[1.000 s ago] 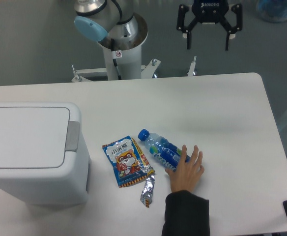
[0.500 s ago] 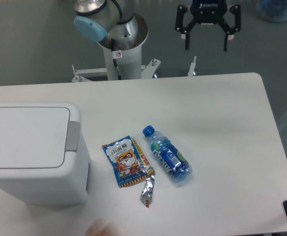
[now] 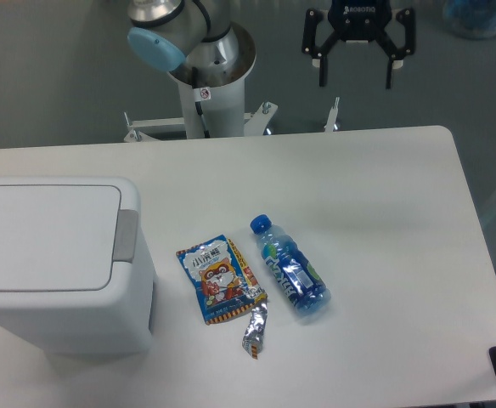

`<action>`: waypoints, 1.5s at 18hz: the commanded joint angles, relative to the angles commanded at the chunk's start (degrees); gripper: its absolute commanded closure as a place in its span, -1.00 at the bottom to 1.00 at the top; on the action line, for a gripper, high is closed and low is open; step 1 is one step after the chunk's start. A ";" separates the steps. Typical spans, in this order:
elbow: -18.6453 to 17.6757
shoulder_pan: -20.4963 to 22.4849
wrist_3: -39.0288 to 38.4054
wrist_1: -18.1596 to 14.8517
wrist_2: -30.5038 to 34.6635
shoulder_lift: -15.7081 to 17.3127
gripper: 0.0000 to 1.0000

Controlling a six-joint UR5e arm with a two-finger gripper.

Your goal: Open the trash can

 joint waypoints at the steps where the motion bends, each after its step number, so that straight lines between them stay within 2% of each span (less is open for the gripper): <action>1: 0.09 -0.35 -0.44 -0.09 0.00 0.00 -1.00; 3: 0.00 -1.14 -1.58 -0.35 0.09 0.00 -1.00; 6: 0.61 -3.68 -11.39 -0.26 -0.17 -0.53 -1.00; 11: 1.40 -12.37 -28.53 4.21 -0.26 -2.89 -1.00; 14: 5.78 -18.44 -39.17 4.74 -0.26 -7.10 -1.00; 17: 10.09 -24.41 -46.12 5.27 -0.18 -11.85 -1.00; 21: 12.83 -30.57 -54.39 10.80 0.52 -17.13 -1.00; 27: 14.94 -35.51 -55.11 12.92 3.69 -21.62 -1.00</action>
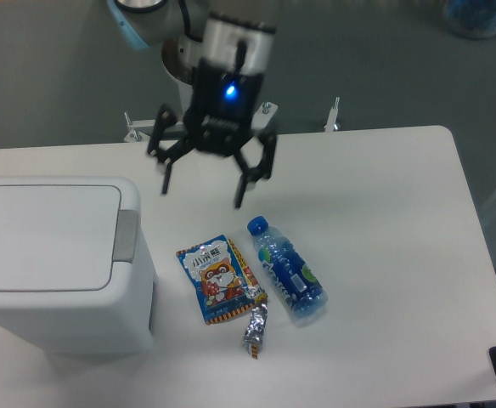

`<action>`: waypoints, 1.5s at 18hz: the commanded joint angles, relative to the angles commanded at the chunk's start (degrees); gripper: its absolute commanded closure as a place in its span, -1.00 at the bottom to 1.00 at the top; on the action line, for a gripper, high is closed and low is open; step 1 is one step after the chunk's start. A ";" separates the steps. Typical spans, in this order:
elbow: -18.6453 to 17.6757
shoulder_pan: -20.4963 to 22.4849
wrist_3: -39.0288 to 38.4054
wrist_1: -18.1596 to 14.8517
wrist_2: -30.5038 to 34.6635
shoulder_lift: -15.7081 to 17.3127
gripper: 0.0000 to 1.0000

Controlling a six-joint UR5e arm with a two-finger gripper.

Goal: Open the trash can
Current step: 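Lower the open gripper toward the trash can lid edge, then press the gripper finger down on the lid's push edge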

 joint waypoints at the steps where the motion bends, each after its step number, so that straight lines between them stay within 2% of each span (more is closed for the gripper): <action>1: -0.09 -0.18 0.00 0.00 0.00 -0.26 -1.00; 11: -0.44 -1.67 0.27 1.23 0.18 -2.55 -1.00; 27: -1.23 -2.11 0.44 1.06 0.18 -3.25 -1.00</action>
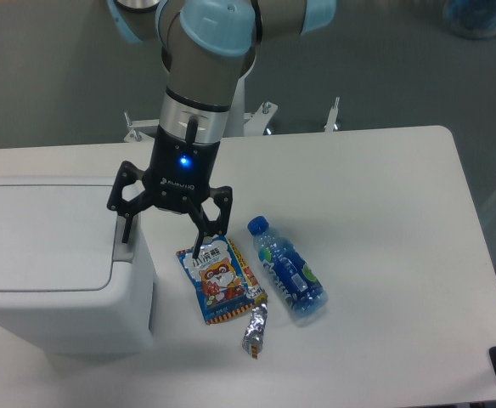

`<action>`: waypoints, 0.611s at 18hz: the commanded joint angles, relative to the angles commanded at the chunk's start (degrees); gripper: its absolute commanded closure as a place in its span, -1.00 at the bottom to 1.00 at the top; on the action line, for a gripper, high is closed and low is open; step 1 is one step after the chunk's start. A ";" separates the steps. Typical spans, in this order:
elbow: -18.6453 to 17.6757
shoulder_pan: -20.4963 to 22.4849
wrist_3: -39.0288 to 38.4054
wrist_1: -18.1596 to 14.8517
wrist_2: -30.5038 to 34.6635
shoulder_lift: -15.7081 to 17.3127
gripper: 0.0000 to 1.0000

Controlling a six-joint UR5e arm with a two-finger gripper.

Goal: Open the trash can
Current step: 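Press the gripper finger down on the lid's push edge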

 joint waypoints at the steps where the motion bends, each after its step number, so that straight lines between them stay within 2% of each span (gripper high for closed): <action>1: 0.00 -0.09 0.00 0.00 0.00 -0.09 -1.00; 11: -1.05 -0.09 1.05 0.00 0.09 -0.18 -1.00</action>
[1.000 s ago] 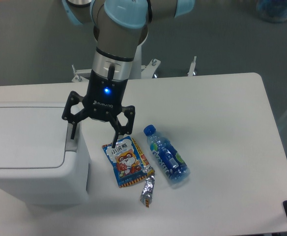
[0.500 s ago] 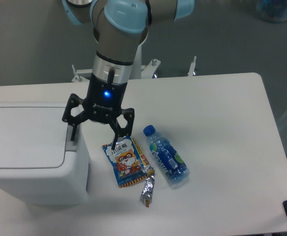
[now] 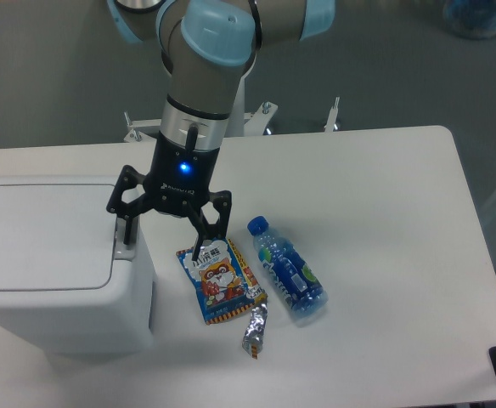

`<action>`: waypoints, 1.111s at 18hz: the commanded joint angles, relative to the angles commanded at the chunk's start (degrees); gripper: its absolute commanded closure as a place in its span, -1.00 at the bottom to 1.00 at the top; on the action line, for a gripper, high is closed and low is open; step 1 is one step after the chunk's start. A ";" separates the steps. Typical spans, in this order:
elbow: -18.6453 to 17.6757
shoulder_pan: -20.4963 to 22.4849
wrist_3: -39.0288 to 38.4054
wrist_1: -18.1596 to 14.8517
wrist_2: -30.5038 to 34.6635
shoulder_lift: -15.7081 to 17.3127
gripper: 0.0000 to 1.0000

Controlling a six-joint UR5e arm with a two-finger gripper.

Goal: Open the trash can
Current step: 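Press the gripper finger down on the lid's push edge, then raise the gripper away from the popped-open lid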

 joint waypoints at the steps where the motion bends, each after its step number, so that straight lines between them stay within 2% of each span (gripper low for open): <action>1: 0.00 0.00 -0.09 0.00 0.00 0.00 -1.00; 5: 0.44 0.00 -0.09 0.17 -0.09 0.17 -1.00; 10: 4.04 0.17 -0.52 0.09 -0.44 1.23 -1.00; 14: 4.75 0.96 0.00 0.00 0.52 1.85 -1.00; 20: 4.48 2.37 3.07 -0.09 18.34 1.50 -1.00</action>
